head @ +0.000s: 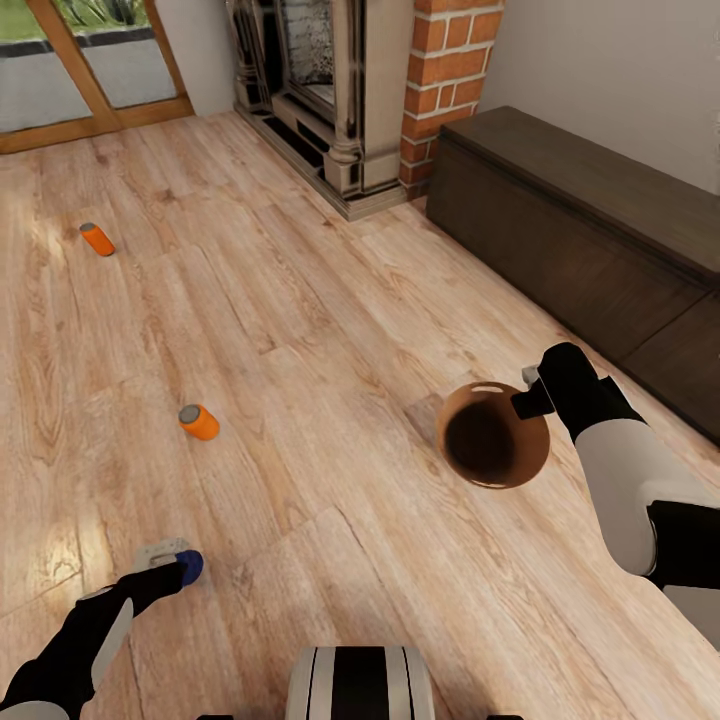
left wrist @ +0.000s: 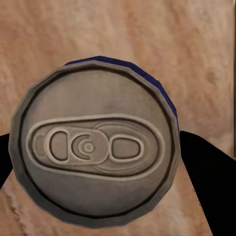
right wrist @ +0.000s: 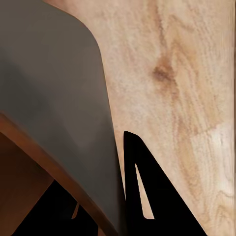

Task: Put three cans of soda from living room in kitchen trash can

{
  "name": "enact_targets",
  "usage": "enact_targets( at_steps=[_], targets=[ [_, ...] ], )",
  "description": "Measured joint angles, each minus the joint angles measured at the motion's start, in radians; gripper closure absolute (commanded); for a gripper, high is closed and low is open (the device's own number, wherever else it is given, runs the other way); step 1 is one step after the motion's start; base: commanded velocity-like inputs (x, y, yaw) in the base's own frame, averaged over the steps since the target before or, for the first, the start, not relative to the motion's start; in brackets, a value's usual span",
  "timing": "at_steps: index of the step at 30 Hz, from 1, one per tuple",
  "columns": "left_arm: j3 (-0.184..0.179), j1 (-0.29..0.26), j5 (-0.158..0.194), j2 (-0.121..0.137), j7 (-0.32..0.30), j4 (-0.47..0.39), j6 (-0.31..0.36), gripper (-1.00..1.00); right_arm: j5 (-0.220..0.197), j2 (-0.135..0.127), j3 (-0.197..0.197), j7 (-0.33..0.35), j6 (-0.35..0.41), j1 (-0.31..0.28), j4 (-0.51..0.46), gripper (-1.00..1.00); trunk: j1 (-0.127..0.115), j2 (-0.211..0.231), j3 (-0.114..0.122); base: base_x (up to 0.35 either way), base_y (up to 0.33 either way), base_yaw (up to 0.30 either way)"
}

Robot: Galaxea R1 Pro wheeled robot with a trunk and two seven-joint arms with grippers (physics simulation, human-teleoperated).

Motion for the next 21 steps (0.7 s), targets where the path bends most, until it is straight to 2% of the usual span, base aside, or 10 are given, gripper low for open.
enact_targets(
  at_steps=[12, 21],
  targets=[
    [-0.002, 0.000, -0.002, 0.000, 0.000, 0.000, 0.004, 1.00, 0.001, 0.002, 0.000, 0.000, 0.000, 0.001, 0.000, 1.00, -0.005, 0.003, 0.046, 0.000, 0.000, 0.000],
    [-0.006, 0.000, -0.002, 0.000, -0.002, -0.001, 0.007, 1.00, 0.000, 0.008, -0.001, 0.000, 0.000, 0.002, 0.000, 1.00, -0.040, 0.066, 0.075, 0.000, 0.000, 0.000]
  ],
)
